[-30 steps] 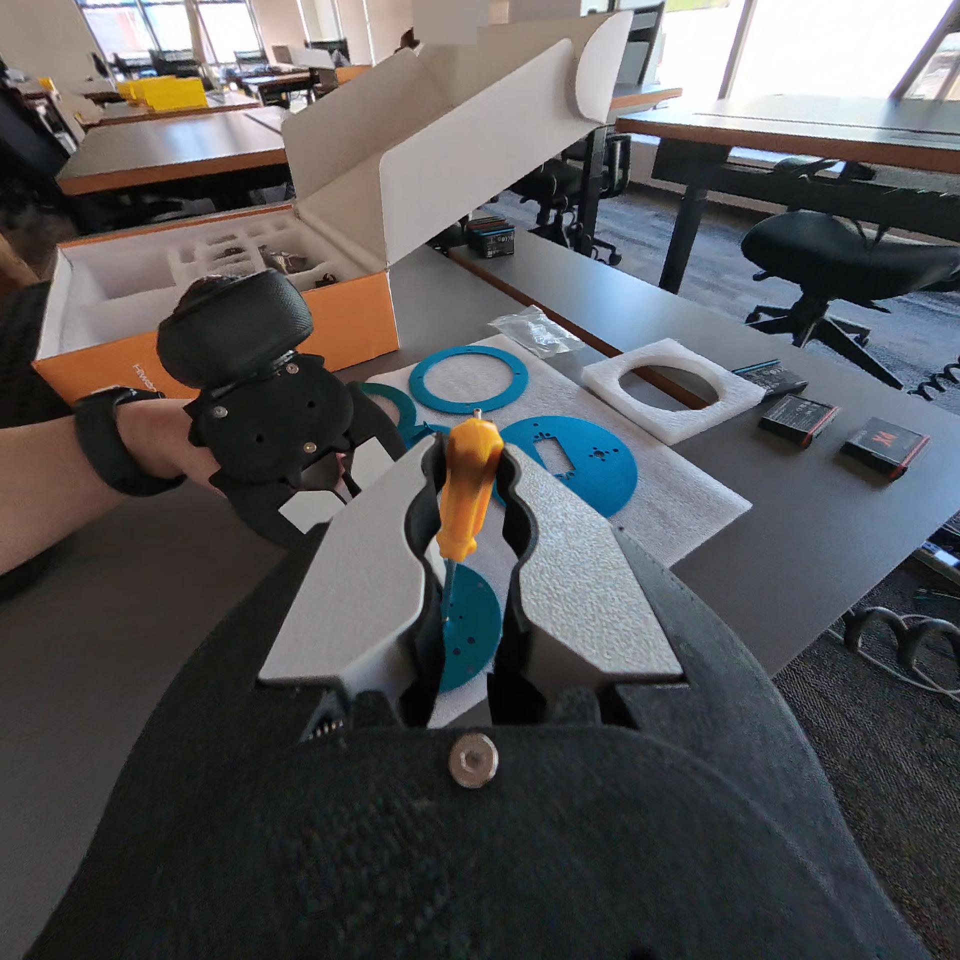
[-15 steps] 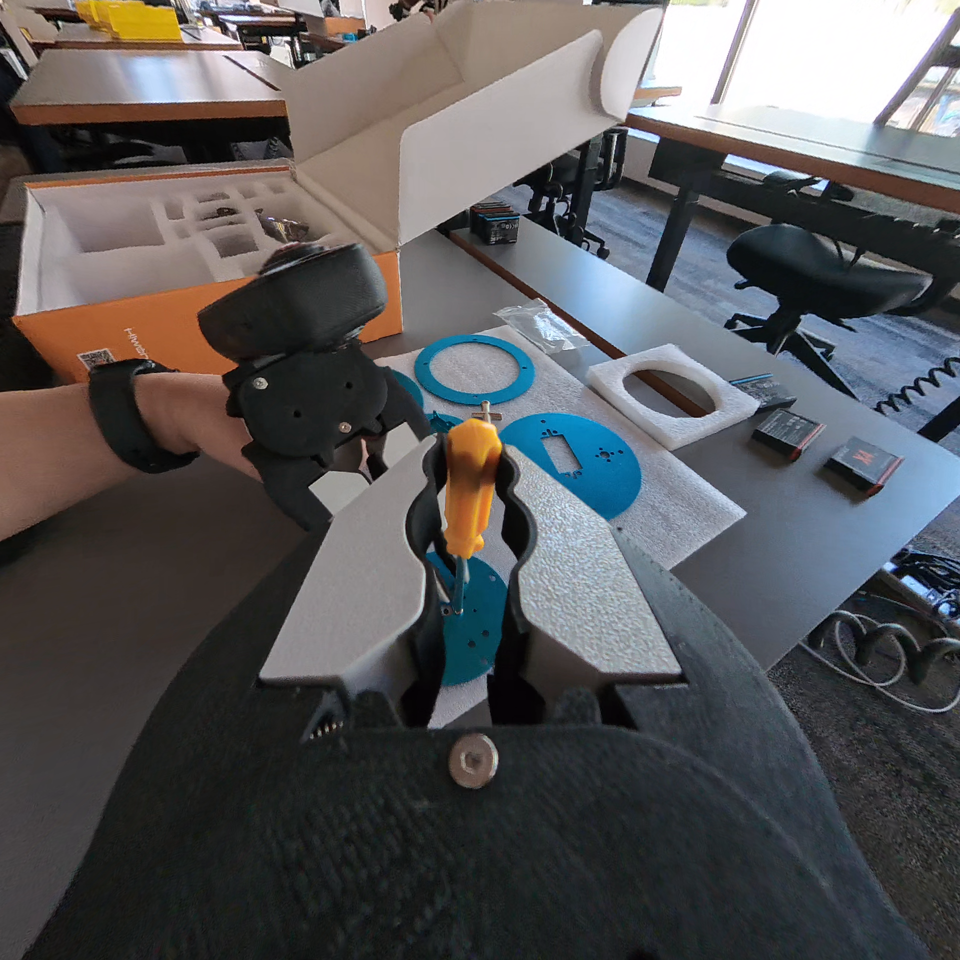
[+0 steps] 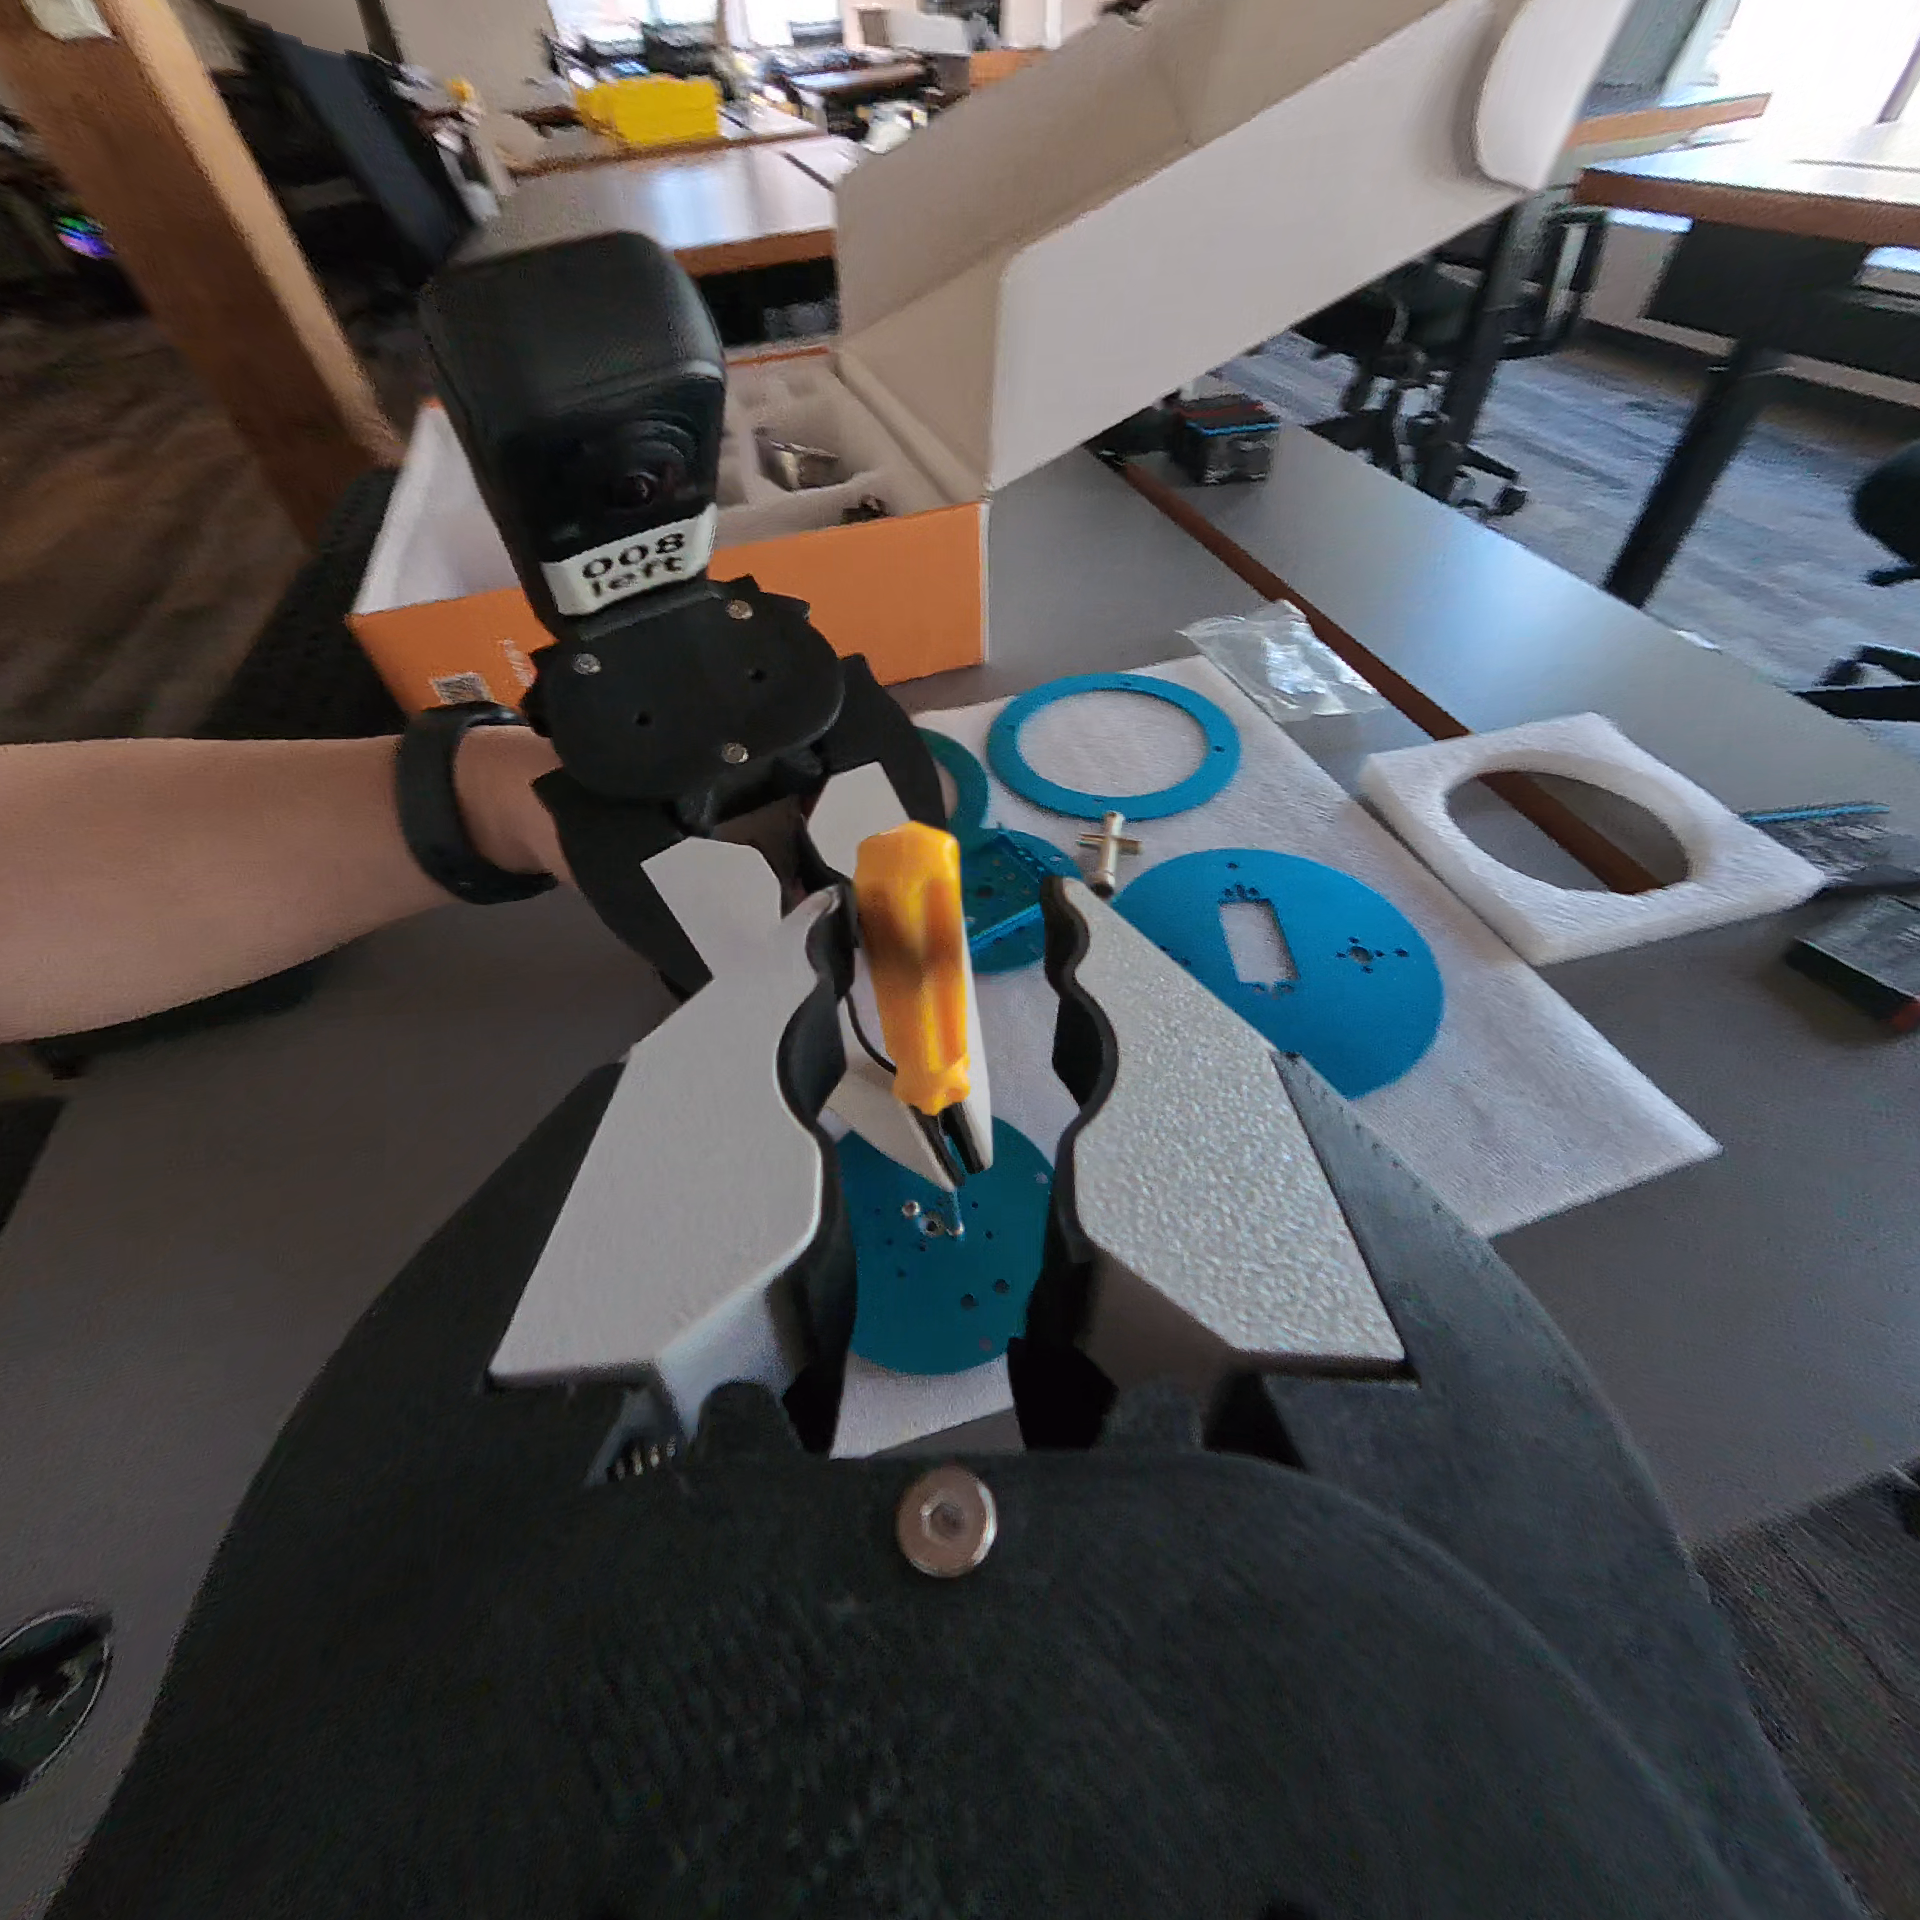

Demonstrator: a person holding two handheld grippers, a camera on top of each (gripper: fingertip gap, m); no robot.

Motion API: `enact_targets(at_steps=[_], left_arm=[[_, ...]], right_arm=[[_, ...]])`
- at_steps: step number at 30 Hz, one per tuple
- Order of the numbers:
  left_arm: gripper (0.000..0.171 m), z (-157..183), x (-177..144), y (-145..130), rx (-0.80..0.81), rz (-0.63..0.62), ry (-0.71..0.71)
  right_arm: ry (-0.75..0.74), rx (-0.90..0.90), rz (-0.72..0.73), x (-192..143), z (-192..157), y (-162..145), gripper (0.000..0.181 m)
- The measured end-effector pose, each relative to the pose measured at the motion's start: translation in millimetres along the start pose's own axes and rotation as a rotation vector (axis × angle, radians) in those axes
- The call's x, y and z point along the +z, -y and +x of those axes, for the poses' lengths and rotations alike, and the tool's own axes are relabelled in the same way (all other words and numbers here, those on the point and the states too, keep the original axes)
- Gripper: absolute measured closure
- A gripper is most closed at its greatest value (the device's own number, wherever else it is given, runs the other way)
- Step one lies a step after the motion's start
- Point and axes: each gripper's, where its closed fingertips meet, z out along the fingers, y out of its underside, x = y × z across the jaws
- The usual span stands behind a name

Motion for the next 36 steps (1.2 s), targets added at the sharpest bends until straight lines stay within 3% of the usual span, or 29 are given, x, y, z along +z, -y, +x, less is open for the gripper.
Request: enact_targets(at_steps=[4,8,13,15,20,25,30,36], left_arm=[[0.169,1.3,0.2,-0.1,0.013,-0.004,-0.002],[0.169,-0.2,0.8,0.1,0.007,-0.004,0.013],[0.168,-4.2,3.3,-0.7,0.016,-0.015,0.051],[0.169,-2.0,1.8,-1.0,-0.004,-0.014,0.020],[0.169,-0.1,0.3,-1.4,0.025,-0.017,0.016],[0.169,0.5,-0.4,-1.6,-0.002,0.000,-0.019],[0.162,-2.5,-4.3,-36.4,0.004,-0.140,-0.039],[0.163,-6.8,1.9,-54.1,-0.002,-0.232,-0.045]], right_arm=[[0.183,-0.020,0.010,-1.7,-13.8,1.2,0.163],[0.105,-0.028,0.004,-0.7,-8.1,-0.4,0.163],[-0.129,0.011,0.036,-3.5,8.0,-1.8,0.163],[-0.159,0.003,0.033,-3.4,5.3,-1.0,0.163],[0.009,-0.008,0.014,-2.3,-5.5,1.1,0.163],[0.047,-0.007,0.002,-0.7,-5.4,-0.2,0.162],[0.056,-0.010,-0.006,0.8,-8.1,-0.3,0.162],[0.056,-0.015,-0.037,3.9,-8.3,-0.2,0.162]])
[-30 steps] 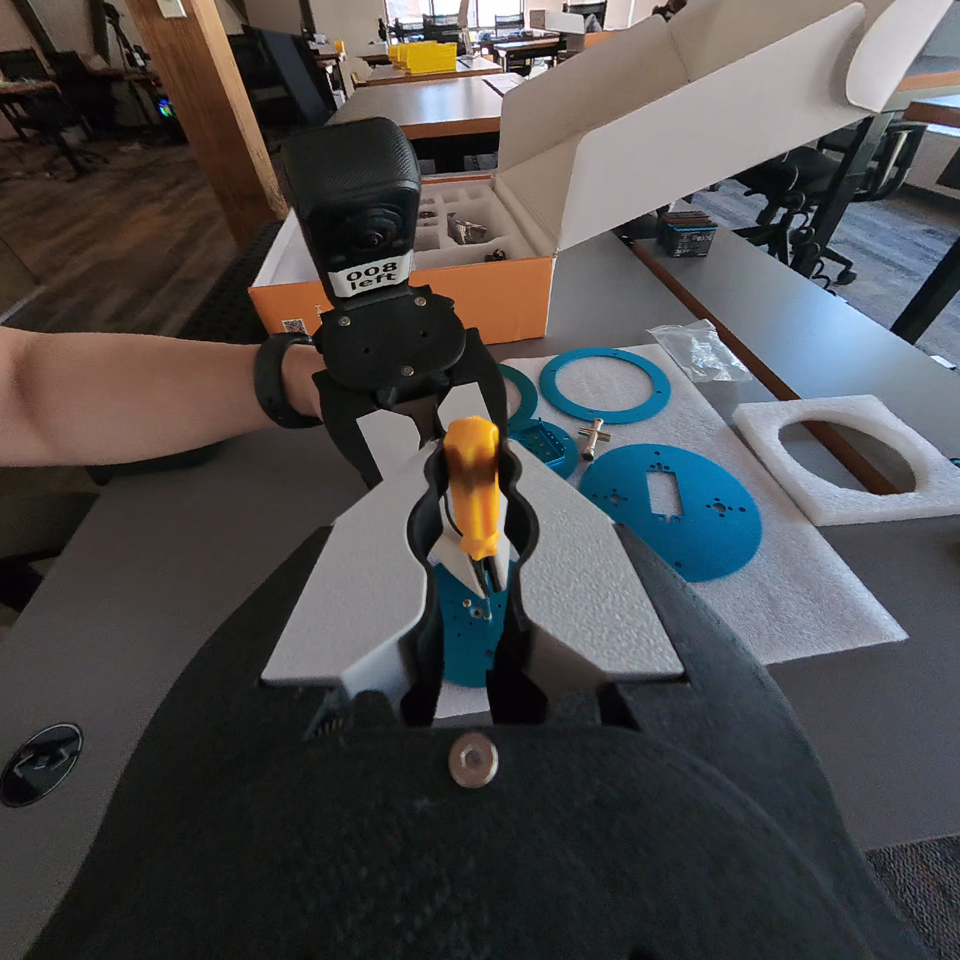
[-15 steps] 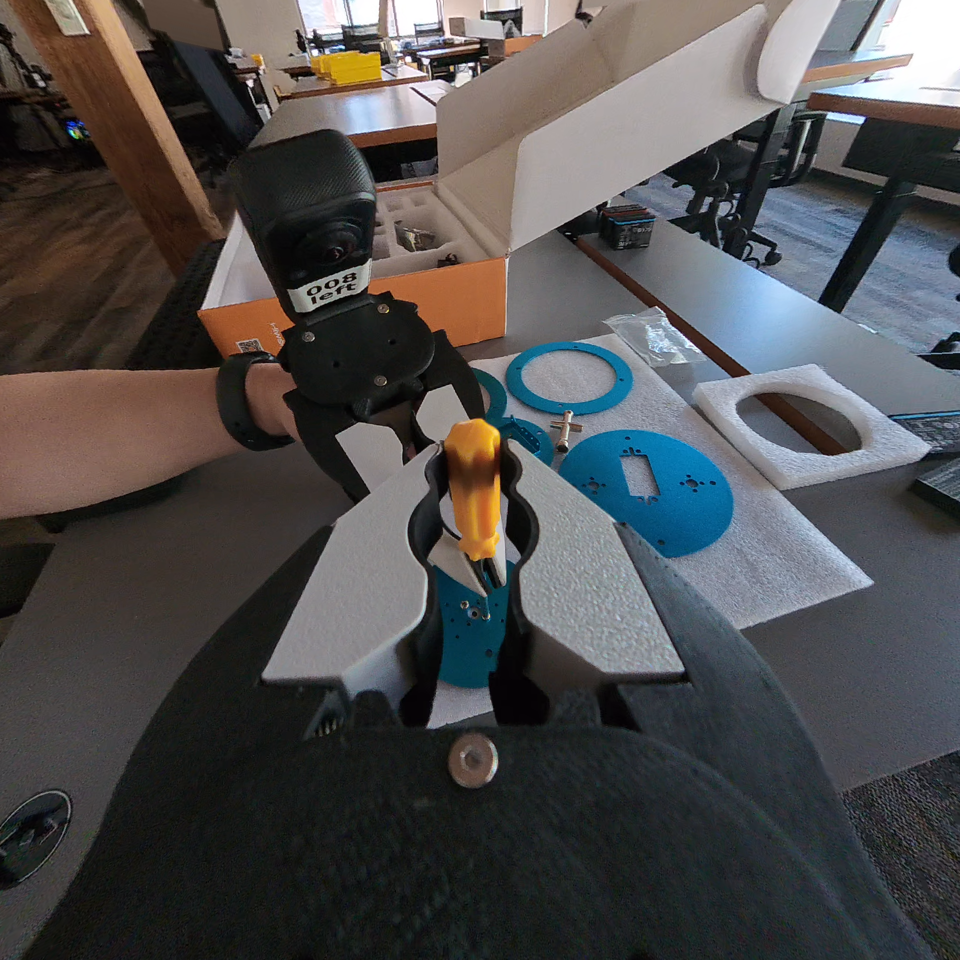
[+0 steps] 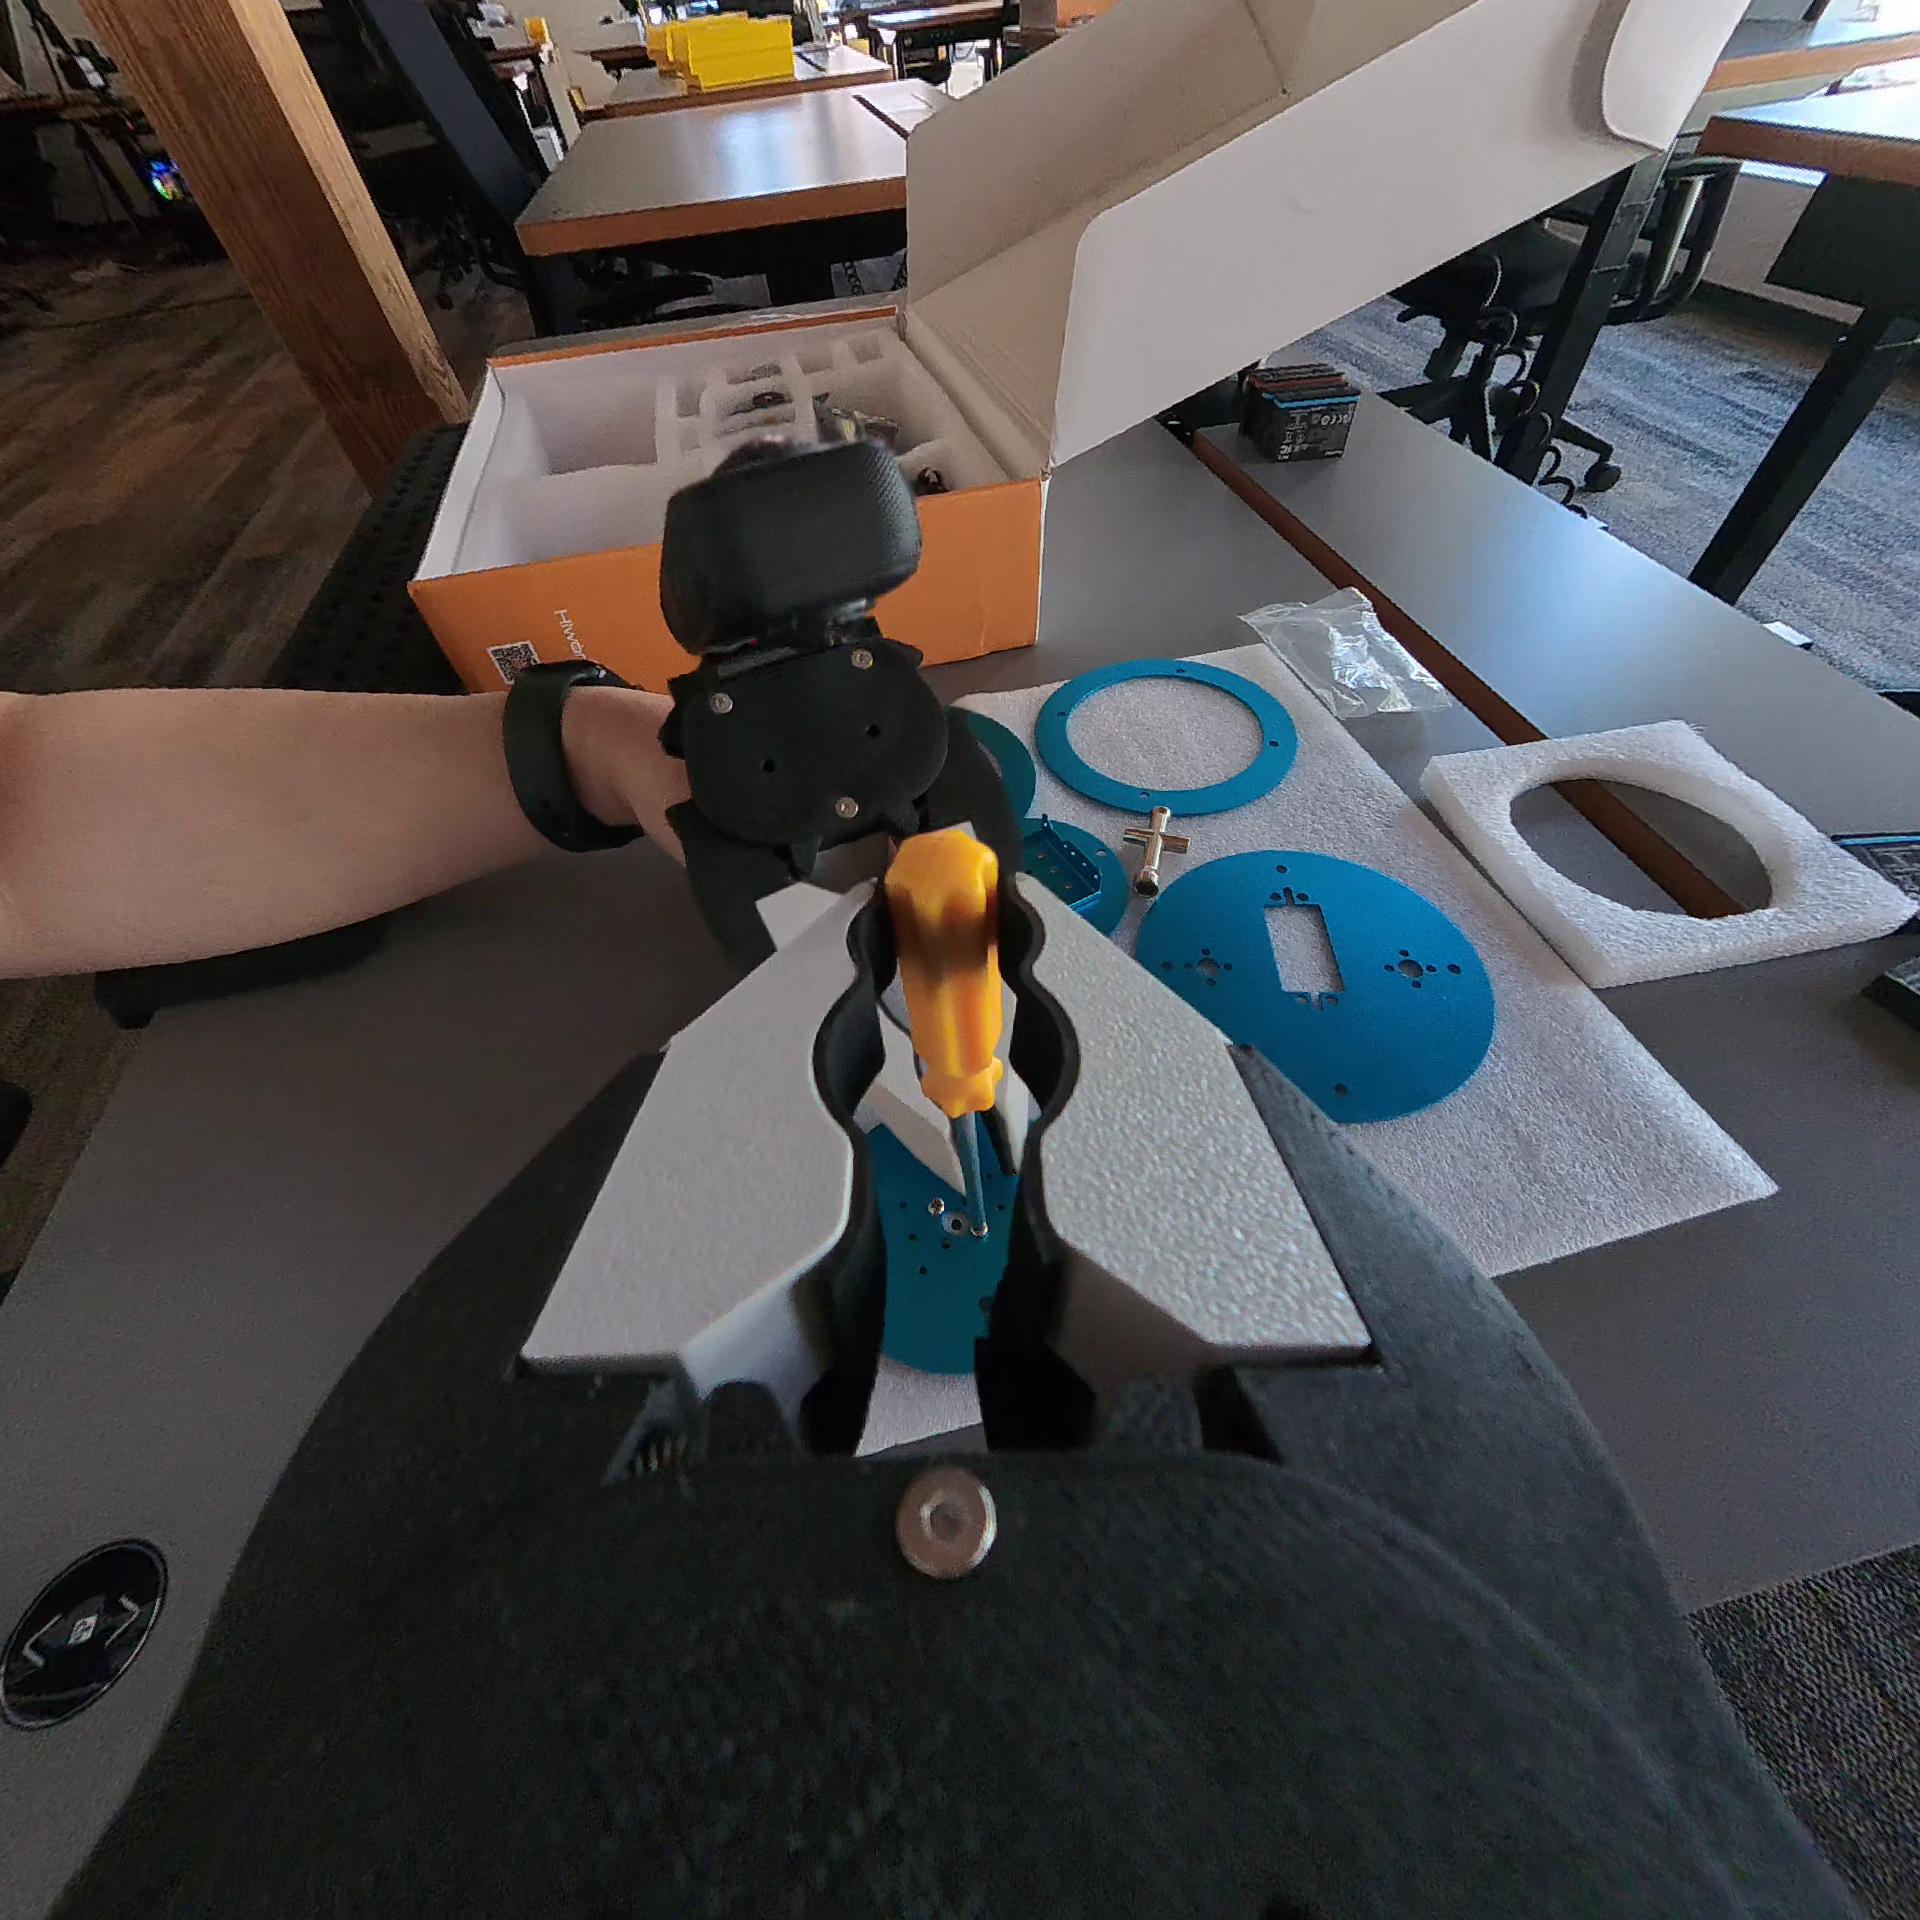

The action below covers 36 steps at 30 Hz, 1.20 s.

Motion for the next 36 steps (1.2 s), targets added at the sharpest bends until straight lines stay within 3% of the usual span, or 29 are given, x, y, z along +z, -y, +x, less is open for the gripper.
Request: enact_targets(at_steps=[6,13,15,18,23,30,36], left_arm=[[0.166,1.9,1.7,-4.4,0.047,-0.056,0.073],[0.168,2.7,2.0,-3.9,0.017,-0.037,0.063],[0.168,2.7,2.1,-3.9,0.017,-0.035,0.061],[0.168,2.8,2.2,-4.5,0.023,-0.038,0.062],[0.168,2.8,2.0,-4.7,0.023,-0.040,0.061],[0.169,2.9,2.0,-5.0,0.044,-0.054,0.070],[0.168,2.8,1.9,-4.8,0.023,-0.031,0.054]], right_arm=[[-0.032,-0.013,-0.014,0.2,-0.5,-0.7,0.162],[-0.429,0.070,0.006,-17.4,27.5,-6.6,0.162],[-0.479,0.111,0.035,-20.9,28.8,-7.3,0.162],[-0.309,0.064,0.026,-9.1,6.0,-2.3,0.163],[-0.148,-0.029,-0.110,-4.9,3.3,-4.3,0.163],[0.058,-0.134,-0.527,-10.9,-2.6,-16.0,0.164],[0.096,-0.237,-0.804,-15.7,-2.5,-23.3,0.164]])
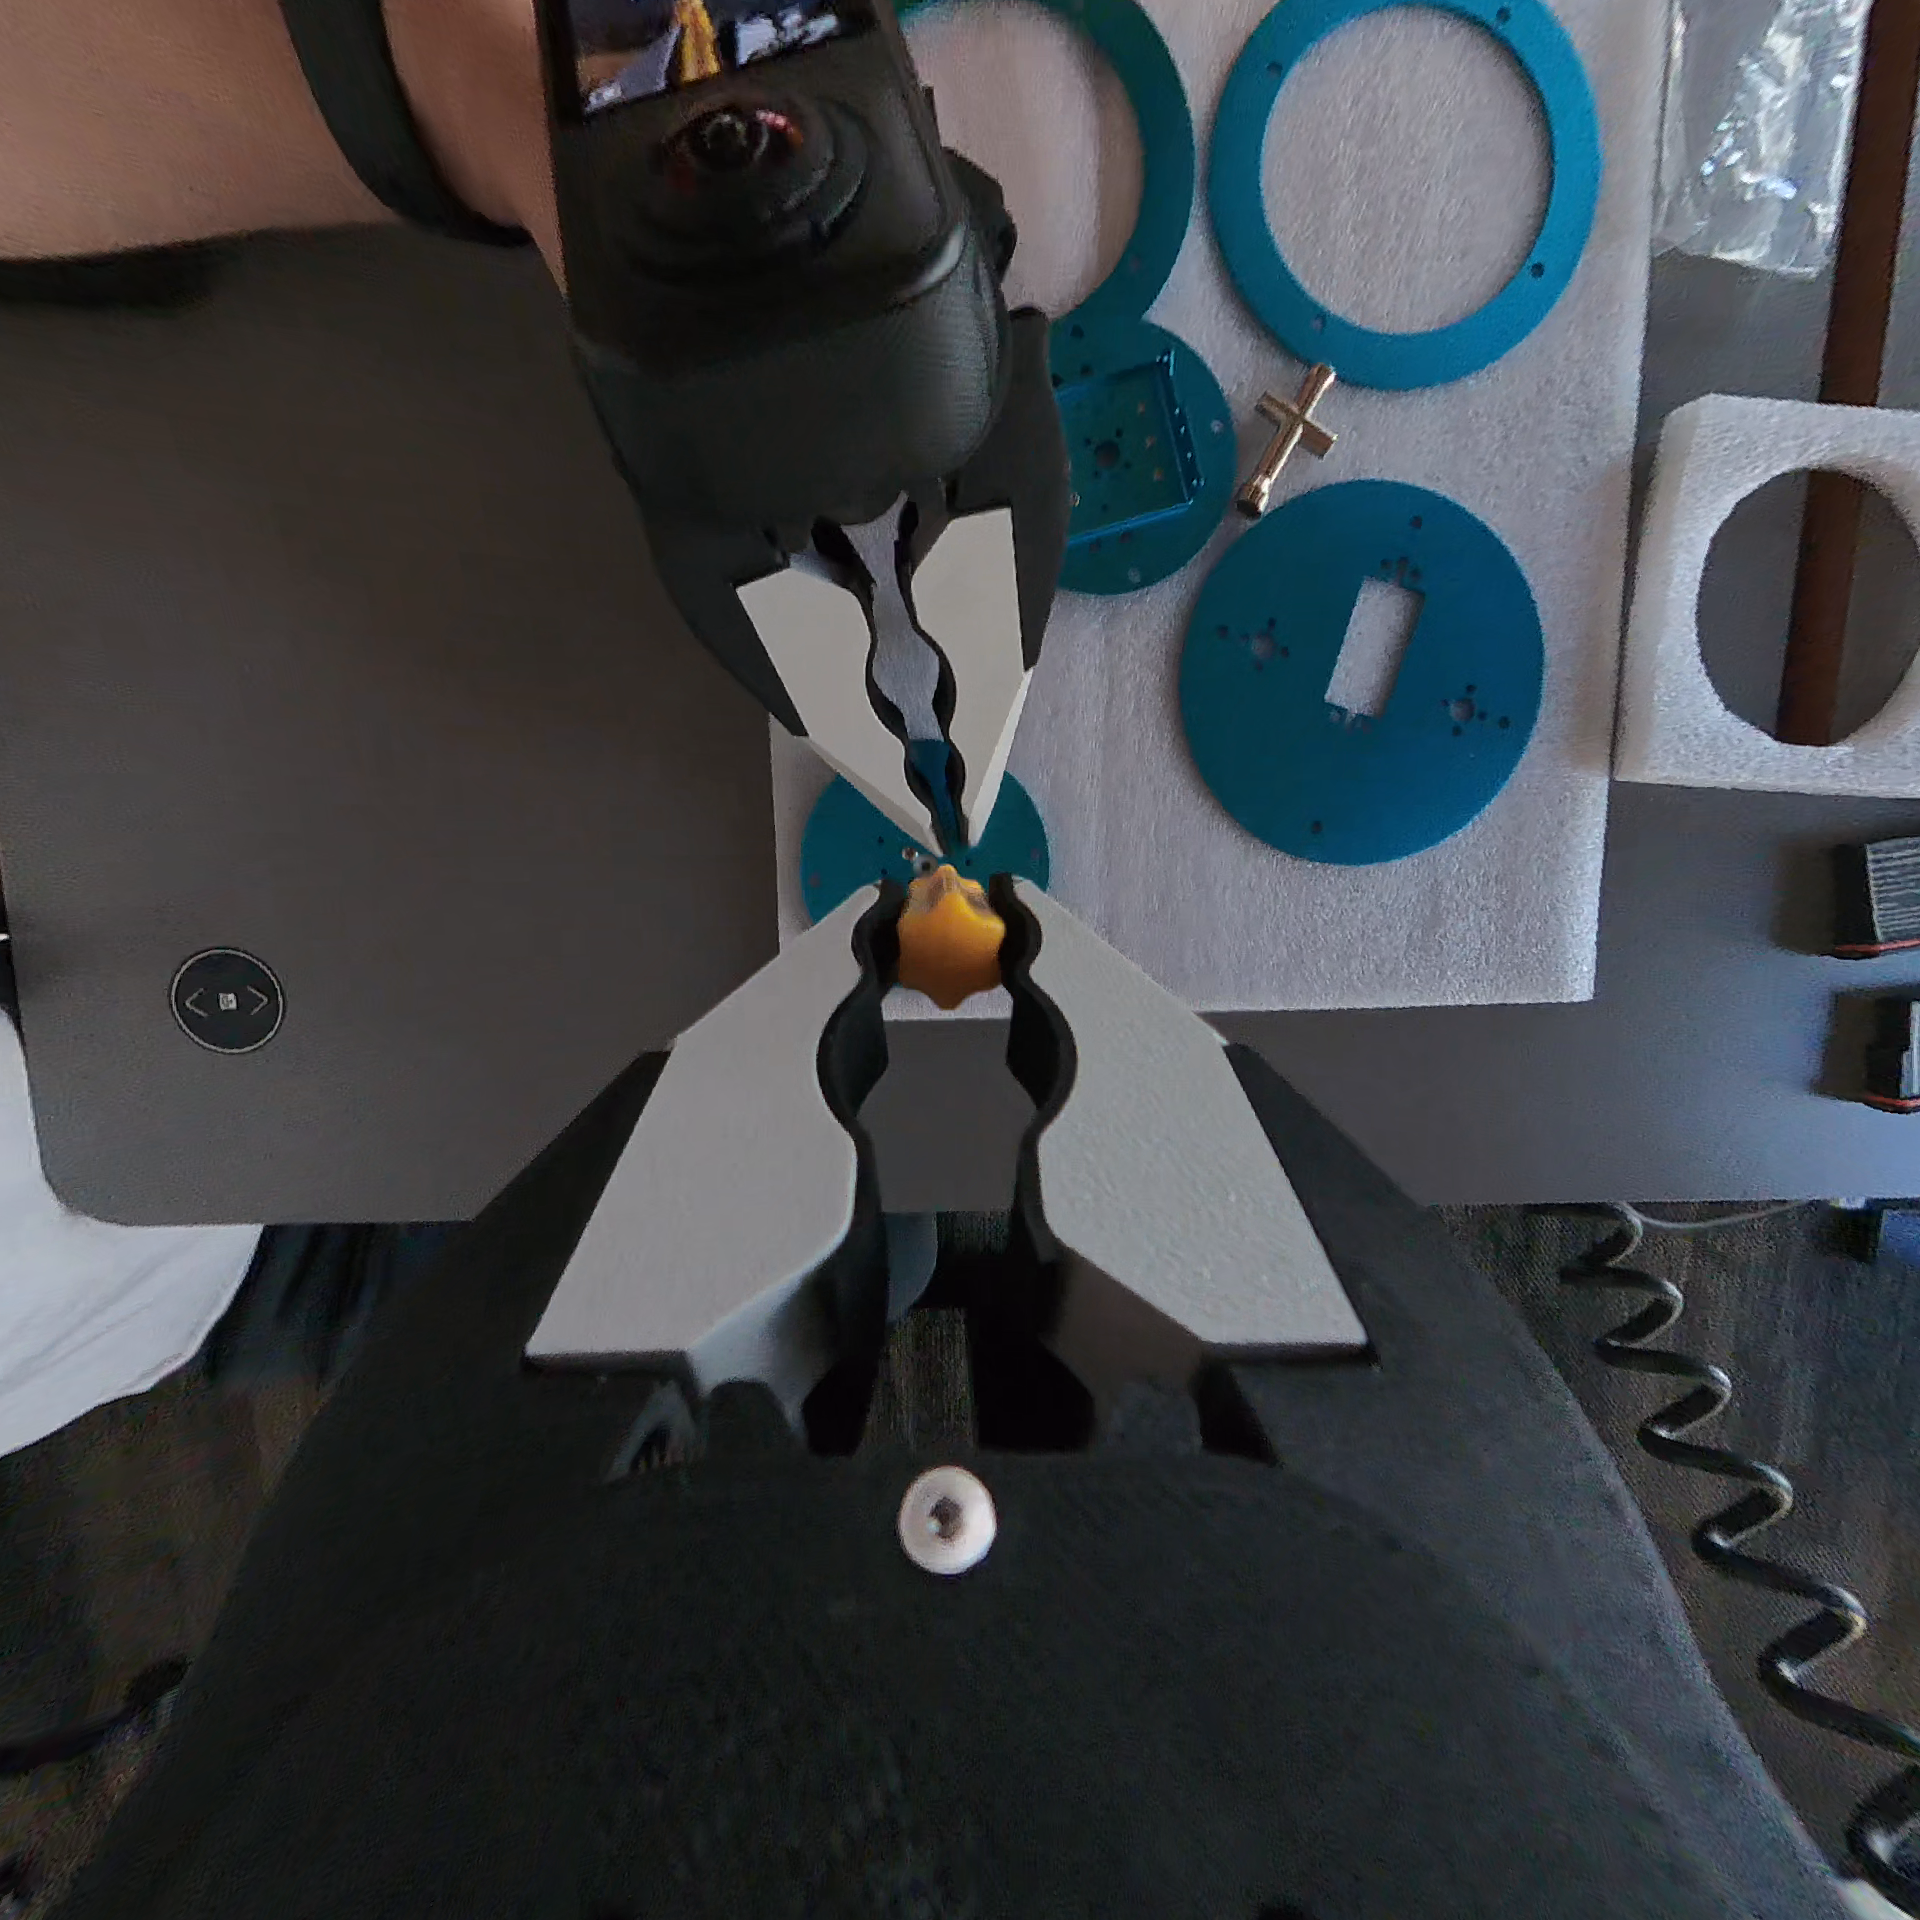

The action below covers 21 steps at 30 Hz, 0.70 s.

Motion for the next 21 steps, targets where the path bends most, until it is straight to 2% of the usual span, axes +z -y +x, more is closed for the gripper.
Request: enact_targets(at_steps=[5,11,12,15,17,21], left_arm=[[0.169,-0.2,0.1,0.4,-0.003,0.004,0.000],[0.169,-0.3,0.4,0.7,-0.009,0.006,-0.003],[0.169,-0.3,0.4,0.7,-0.009,0.005,-0.003],[0.169,-0.3,0.4,0.9,-0.011,0.006,-0.005],[0.168,-0.2,-0.3,1.1,-0.023,0.010,-0.014],[0.155,0.2,-5.1,10.8,-0.070,0.069,-0.056]], right_arm=[[-0.008,0.083,-0.150,0.0,5.0,-7.1,0.164],[-0.073,0.453,-0.191,-2.3,11.8,-17.2,0.163],[-0.071,0.464,-0.188,-2.5,11.6,-17.6,0.163],[-0.055,0.320,-0.185,-2.0,7.9,-14.3,0.163],[-0.054,0.290,-0.207,-2.1,6.2,-14.3,0.163],[-0.058,0.261,-0.259,-2.0,3.6,-14.2,0.163]])
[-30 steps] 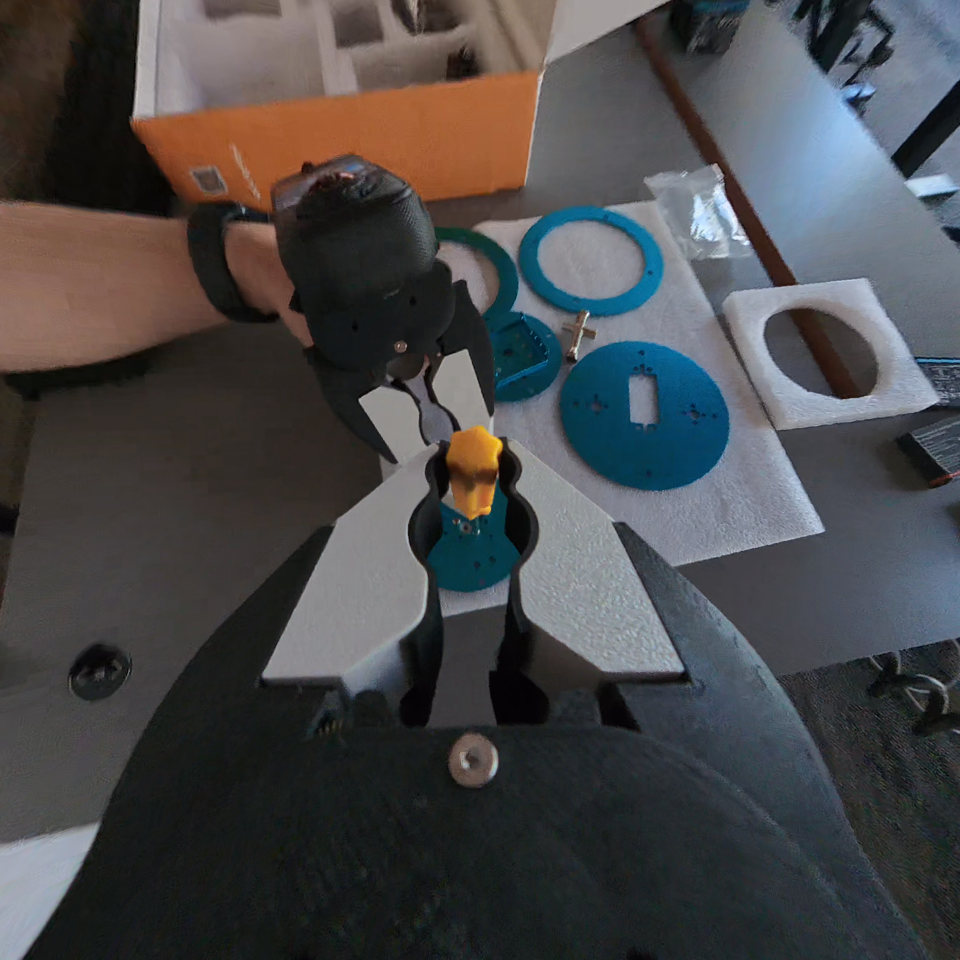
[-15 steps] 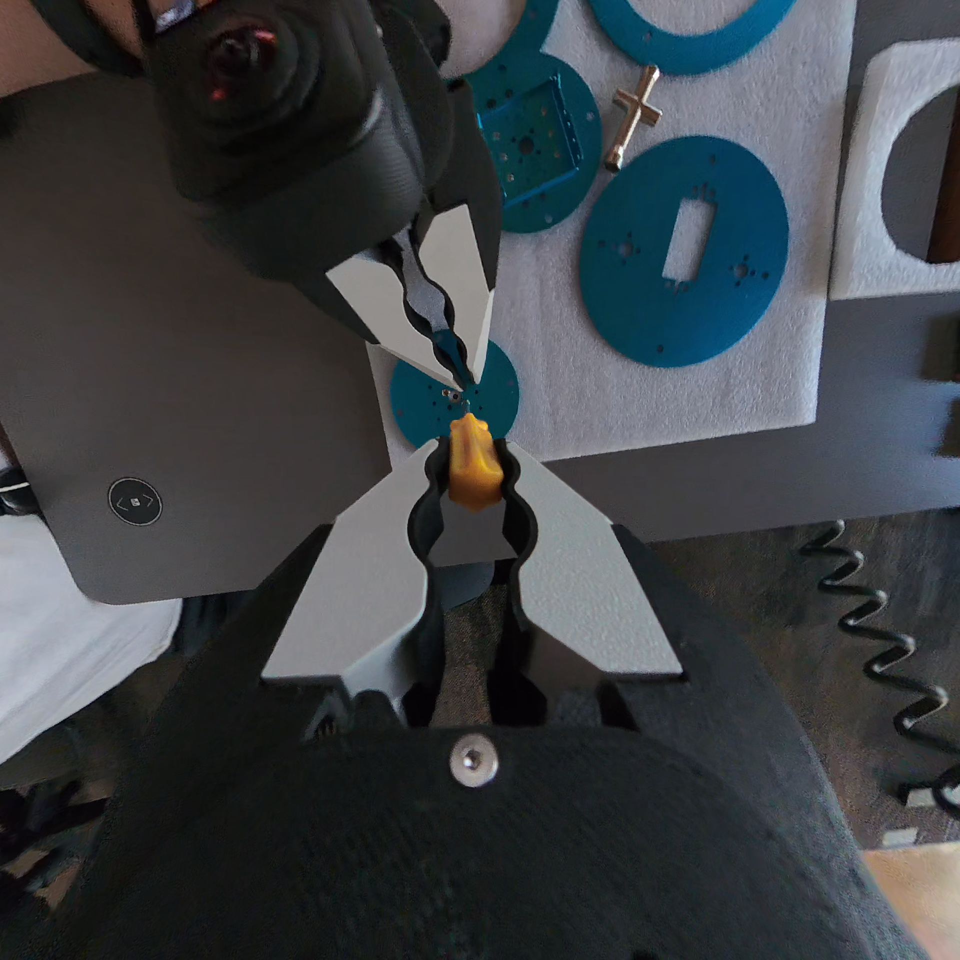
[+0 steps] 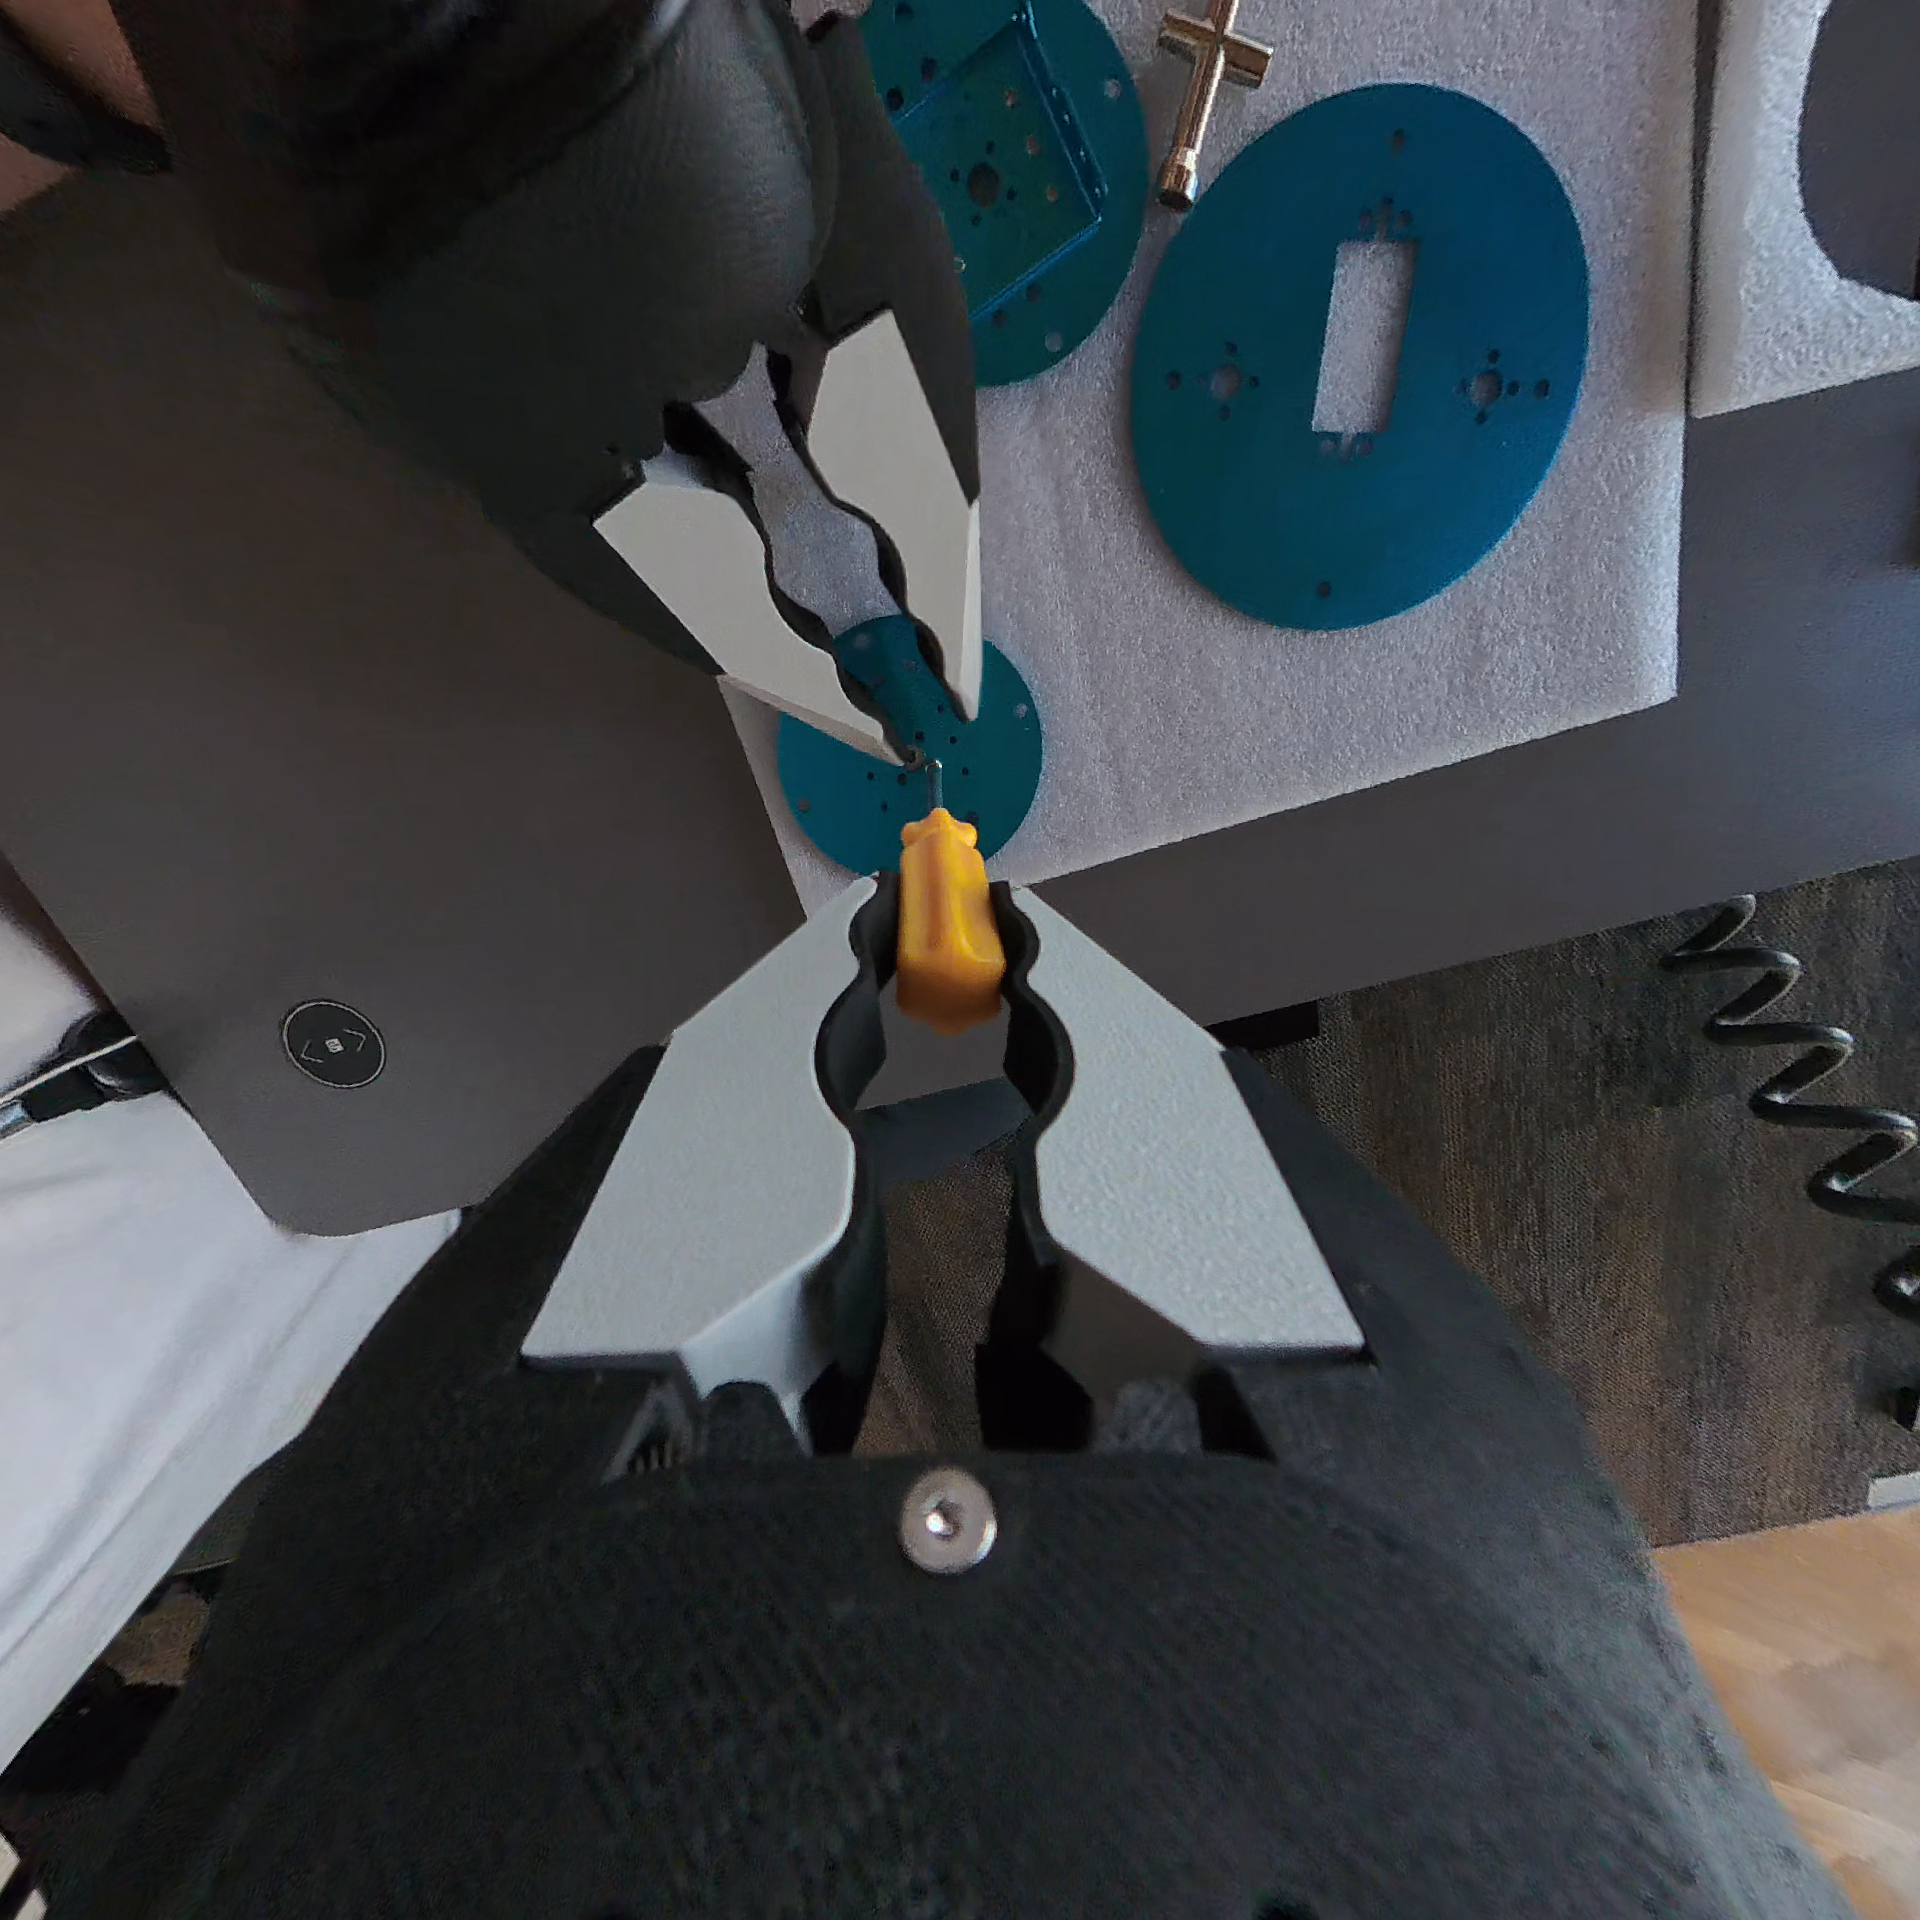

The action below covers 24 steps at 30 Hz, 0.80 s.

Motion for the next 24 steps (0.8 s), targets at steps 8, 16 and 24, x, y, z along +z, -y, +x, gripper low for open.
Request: enact_targets(at_steps=[8,16,24], left_arm=[[0.168,6.2,-5.7,40.9,0.067,0.169,0.029],[0.169,8.1,-2.4,42.2,0.102,0.177,0.025],[0.169,8.8,-3.3,41.6,0.097,0.177,0.010]], right_arm=[[0.001,-0.024,-0.025,0.6,-0.6,3.5,0.164],[0.074,-0.213,-0.015,-0.6,-3.9,4.0,0.161],[0.017,-0.629,0.131,-12.4,-5.5,9.9,0.153]])
